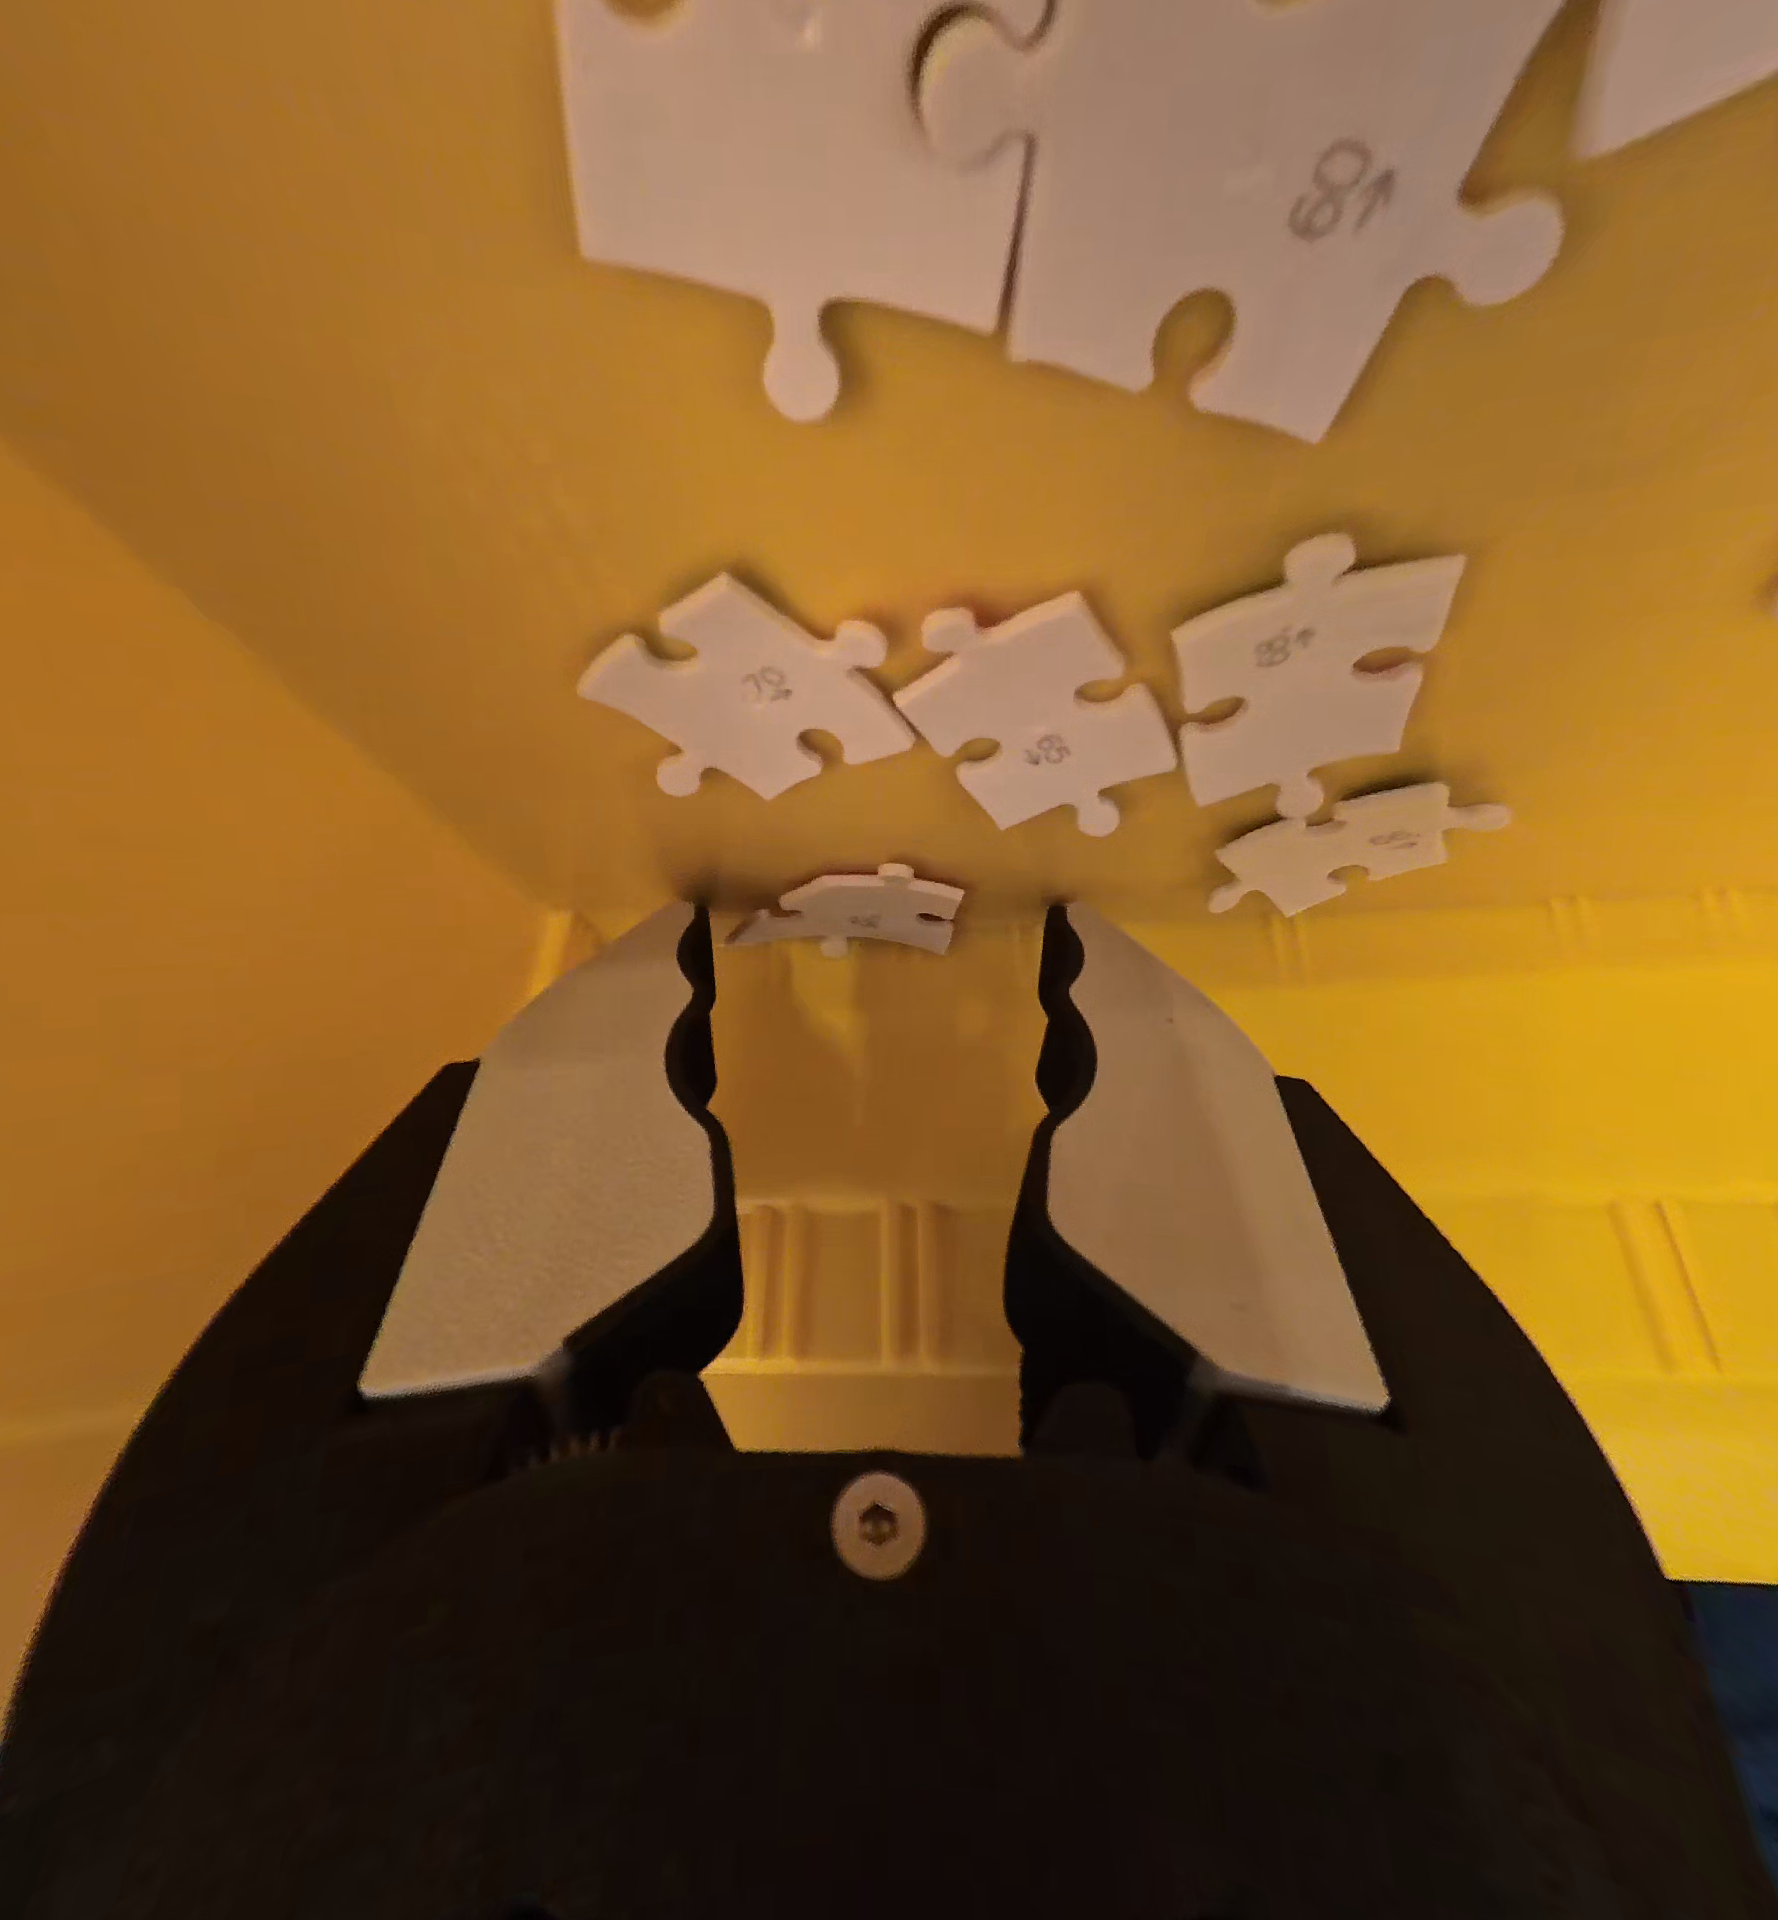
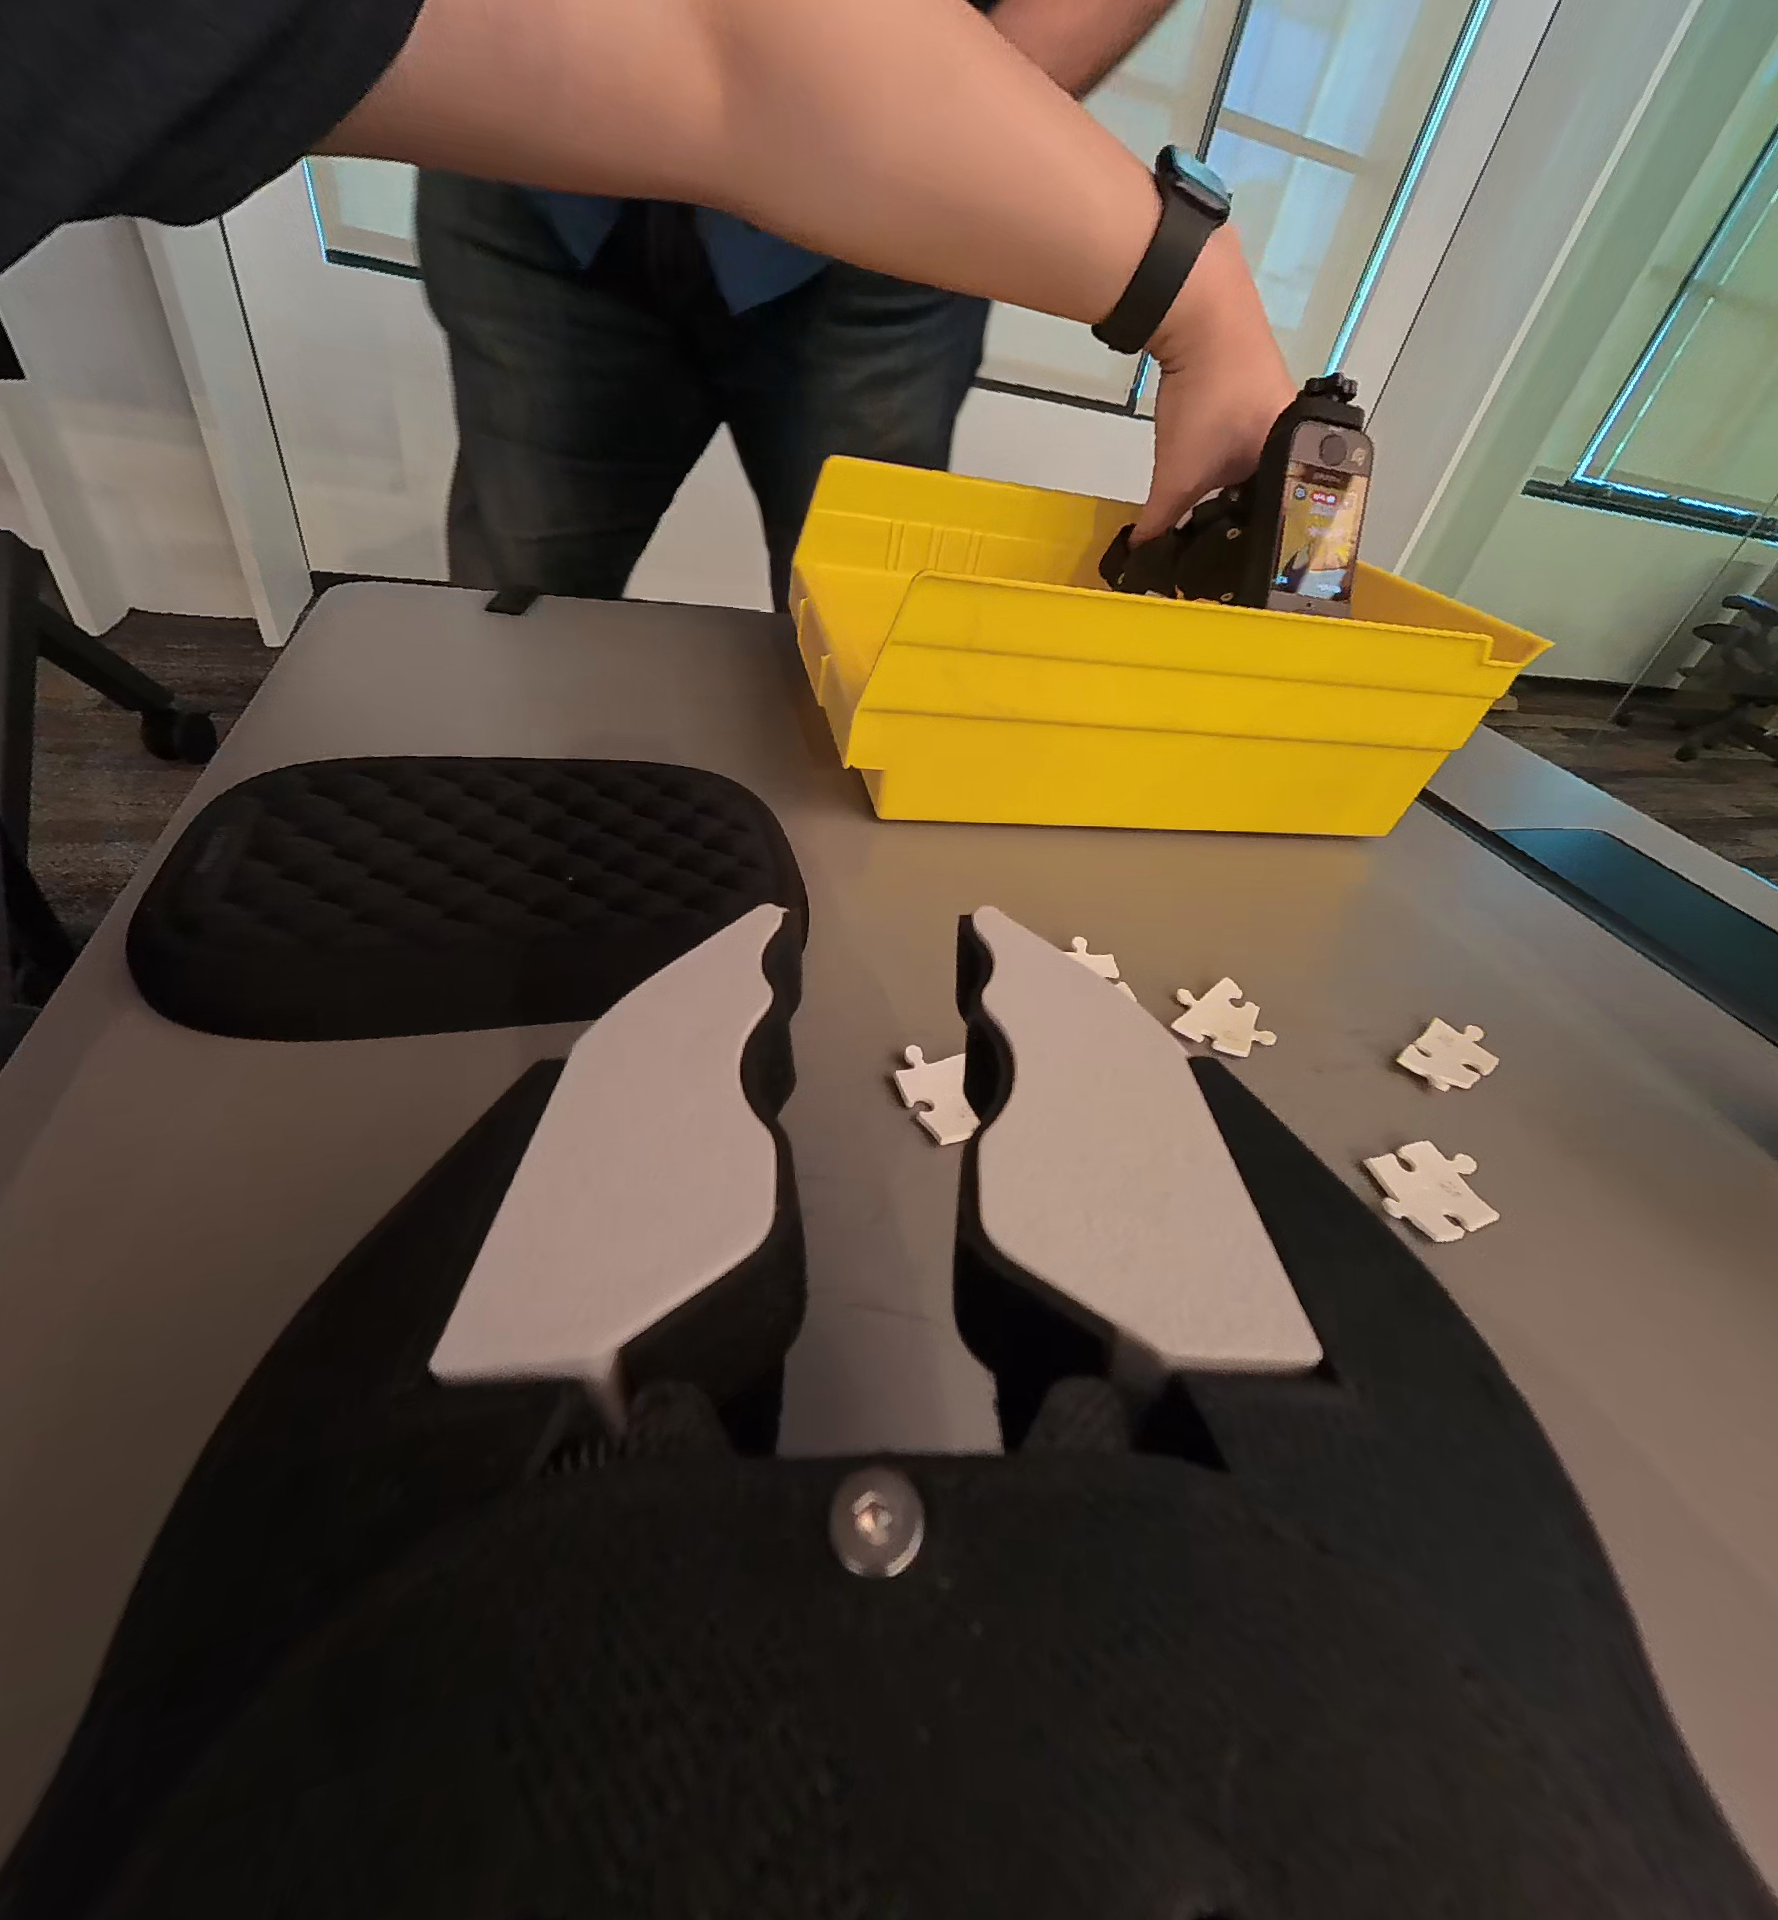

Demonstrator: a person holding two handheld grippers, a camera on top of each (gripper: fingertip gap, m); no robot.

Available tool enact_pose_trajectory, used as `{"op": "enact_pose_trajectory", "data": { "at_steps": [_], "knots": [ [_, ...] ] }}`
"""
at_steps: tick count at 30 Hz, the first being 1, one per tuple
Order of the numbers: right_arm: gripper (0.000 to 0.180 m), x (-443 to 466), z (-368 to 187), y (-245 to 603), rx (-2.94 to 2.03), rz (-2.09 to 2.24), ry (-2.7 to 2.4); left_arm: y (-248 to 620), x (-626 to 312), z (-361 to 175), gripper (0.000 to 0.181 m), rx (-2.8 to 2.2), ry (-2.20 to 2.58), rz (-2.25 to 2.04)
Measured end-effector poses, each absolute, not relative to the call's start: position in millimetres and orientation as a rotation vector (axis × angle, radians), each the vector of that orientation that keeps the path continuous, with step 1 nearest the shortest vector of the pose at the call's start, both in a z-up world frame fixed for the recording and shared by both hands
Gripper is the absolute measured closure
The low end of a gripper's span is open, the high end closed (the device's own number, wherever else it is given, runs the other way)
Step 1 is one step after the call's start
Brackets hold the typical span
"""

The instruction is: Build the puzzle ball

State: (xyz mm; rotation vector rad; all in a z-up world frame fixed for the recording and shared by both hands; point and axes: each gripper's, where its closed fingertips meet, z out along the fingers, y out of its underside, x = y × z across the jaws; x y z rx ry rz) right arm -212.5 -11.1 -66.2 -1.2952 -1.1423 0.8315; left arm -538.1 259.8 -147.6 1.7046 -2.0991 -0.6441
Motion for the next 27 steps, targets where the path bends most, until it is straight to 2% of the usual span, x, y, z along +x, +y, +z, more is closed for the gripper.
{"op": "enact_pose_trajectory", "data": {
  "at_steps": [4,10,16,27],
  "knots": [
    [0.15,-212.6,-66.7,-11.0,-1.301,0.836,-1.145,255.8,-538.8,-146.8,0.132,1.696,-2.105,-0.642],
    [0.15,-214.5,-68.4,-13.9,-1.297,0.828,-1.168,256.5,-537.2,-145.5,0.137,1.747,-2.11,-0.656],
    [0.15,-215.3,-68.8,-15.4,-1.296,0.831,-1.176,260.4,-531.5,-139.5,0.151,1.958,-2.123,-0.69],
    [0.15,-217.6,-70.5,-16.8,-1.296,0.825,-1.193,272.1,-531.3,-112.8,0.151,2.196,-2.203,-0.998]
  ]
}}
